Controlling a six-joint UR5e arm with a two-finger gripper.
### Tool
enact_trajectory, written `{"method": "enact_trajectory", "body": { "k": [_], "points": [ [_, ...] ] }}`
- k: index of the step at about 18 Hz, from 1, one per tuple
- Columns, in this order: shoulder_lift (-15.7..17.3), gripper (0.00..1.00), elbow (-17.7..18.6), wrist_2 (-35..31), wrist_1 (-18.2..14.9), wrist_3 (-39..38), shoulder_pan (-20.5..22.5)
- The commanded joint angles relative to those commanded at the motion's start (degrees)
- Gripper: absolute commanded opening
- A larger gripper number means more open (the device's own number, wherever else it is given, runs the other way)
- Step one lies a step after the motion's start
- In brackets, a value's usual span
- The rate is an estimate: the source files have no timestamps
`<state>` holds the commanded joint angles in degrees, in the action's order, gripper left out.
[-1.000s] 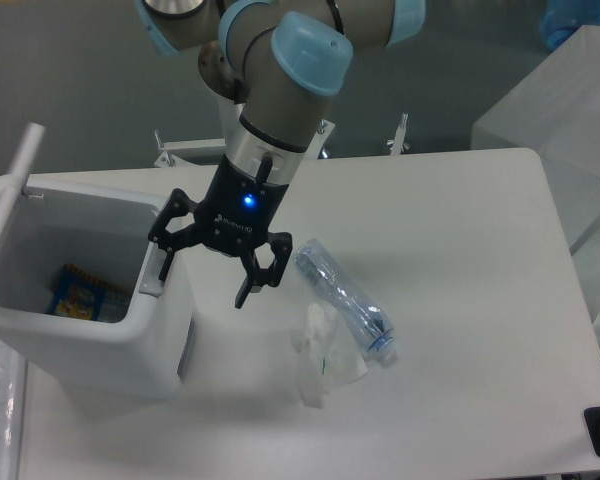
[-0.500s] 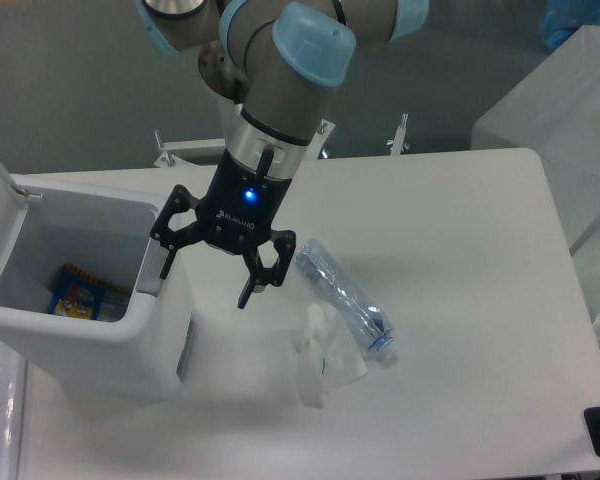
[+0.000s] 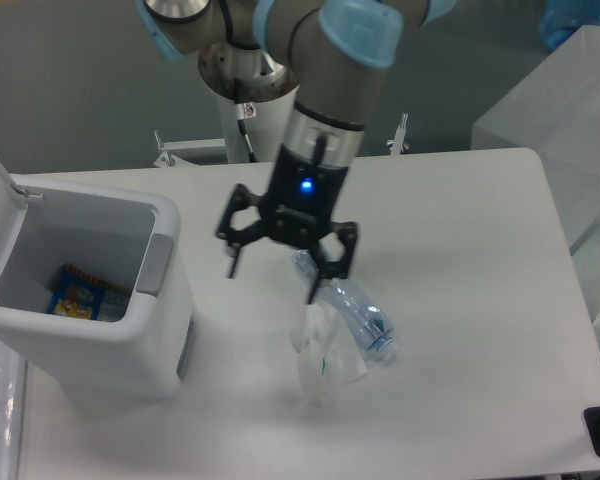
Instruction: Open the trash can
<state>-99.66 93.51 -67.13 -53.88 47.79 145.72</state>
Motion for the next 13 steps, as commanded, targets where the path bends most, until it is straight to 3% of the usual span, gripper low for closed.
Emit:
{"method": "enact_trajectory", "body": {
  "k": [3,9,13],
  "points": [
    [-2.37,1.00,-0.78,-5.28,0.00,6.77,0.52],
    [-7.20,1.00,-1.93,-6.95,0.35,17.41,7.37],
    [-8.97,1.00,-1.76,-12.93,-0.09,28.73,10.45]
  ]
}}
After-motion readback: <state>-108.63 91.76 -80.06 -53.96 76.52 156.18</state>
